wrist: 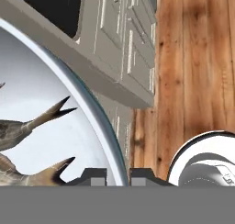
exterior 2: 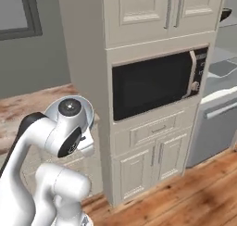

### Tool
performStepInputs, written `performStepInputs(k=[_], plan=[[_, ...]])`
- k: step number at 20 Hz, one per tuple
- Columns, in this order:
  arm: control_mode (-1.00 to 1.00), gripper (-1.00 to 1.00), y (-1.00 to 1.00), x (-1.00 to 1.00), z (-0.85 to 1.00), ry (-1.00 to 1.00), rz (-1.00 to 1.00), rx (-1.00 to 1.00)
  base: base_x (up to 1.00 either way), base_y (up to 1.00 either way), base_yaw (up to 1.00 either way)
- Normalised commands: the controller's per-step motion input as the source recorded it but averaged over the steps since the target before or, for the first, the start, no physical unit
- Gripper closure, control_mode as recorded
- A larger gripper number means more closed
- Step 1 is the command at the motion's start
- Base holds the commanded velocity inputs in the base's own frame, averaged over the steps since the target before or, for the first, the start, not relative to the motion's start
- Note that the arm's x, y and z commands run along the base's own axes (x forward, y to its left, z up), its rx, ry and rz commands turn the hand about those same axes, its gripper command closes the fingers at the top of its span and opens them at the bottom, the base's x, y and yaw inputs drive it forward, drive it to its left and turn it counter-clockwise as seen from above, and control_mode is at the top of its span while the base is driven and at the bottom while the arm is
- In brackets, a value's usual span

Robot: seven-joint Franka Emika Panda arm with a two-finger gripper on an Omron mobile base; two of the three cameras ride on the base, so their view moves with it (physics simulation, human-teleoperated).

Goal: Place the bowl with the avocado and squash on the top shelf of the fridge. Place the bowl with the fishs on the second highest shelf of the fridge.

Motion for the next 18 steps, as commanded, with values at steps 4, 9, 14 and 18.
performStepInputs(k=[4,9,14,18], plan=[[1.00,1.00,0.00,0.00,0.00,0.00,0.00,0.00,0.02,-1.00,-0.56],[1.00,1.00,0.00,0.00,0.00,0.00,0.00,0.00,0.25,-0.98,-0.48],[1.00,1.00,0.00,0.00,0.00,0.00,0.00,0.00,1.00,-0.40,-0.21],[1.00,1.00,0.00,0.00,0.00,0.00,0.00,0.00,1.00,-0.16,-0.10]])
